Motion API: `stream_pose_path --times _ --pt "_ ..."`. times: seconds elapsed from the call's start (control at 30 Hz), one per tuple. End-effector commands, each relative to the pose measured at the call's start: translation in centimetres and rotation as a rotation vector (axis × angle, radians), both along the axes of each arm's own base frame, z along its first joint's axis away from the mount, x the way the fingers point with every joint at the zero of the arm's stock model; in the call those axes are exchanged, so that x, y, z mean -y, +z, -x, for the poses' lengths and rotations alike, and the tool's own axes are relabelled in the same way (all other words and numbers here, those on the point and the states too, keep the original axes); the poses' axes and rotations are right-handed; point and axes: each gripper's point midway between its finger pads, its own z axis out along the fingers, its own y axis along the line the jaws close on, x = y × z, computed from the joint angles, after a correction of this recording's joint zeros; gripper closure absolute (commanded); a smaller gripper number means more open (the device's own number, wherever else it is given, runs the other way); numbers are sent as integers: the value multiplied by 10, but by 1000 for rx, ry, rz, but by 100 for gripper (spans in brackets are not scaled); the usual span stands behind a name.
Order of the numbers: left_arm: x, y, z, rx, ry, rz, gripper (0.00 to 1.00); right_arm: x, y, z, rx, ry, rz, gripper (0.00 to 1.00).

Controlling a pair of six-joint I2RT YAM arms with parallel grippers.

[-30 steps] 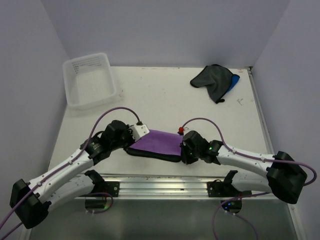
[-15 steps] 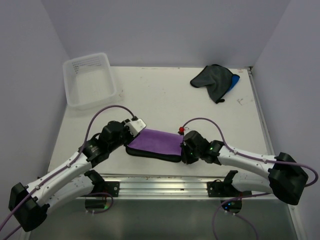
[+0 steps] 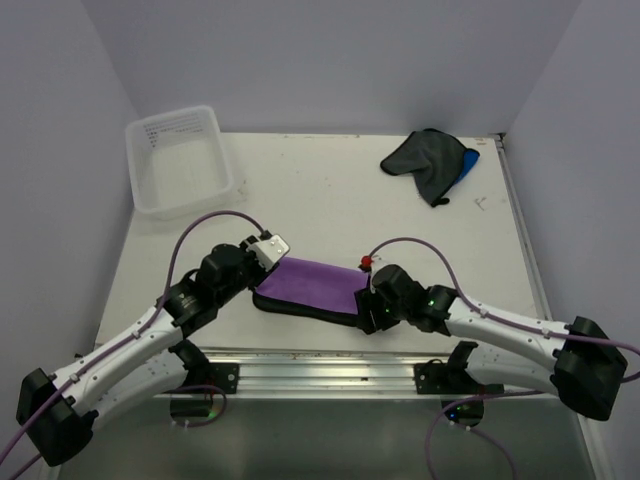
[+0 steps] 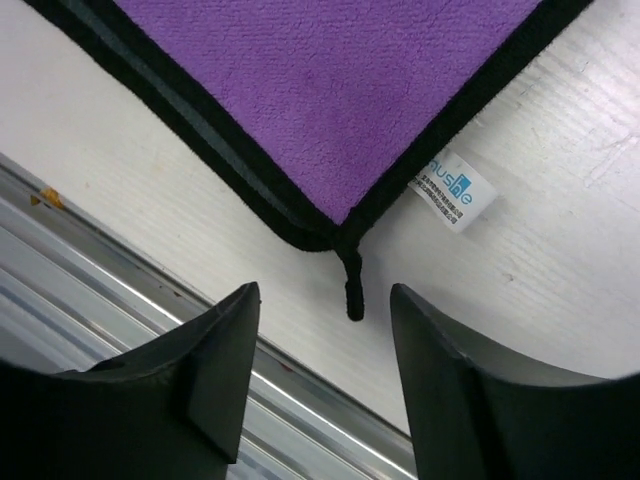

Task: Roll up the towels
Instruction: Fold the towel

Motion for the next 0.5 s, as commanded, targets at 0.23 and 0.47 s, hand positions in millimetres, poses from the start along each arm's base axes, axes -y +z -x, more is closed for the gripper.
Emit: stream_pose_path --times 0.23,0.47 --pt "-2 21 -6 67 51 75 56 2 50 -16 102 -42 -15 56" --pt "4 28 -9 69 77 151 54 -27 62 -41 139 -68 -63 87"
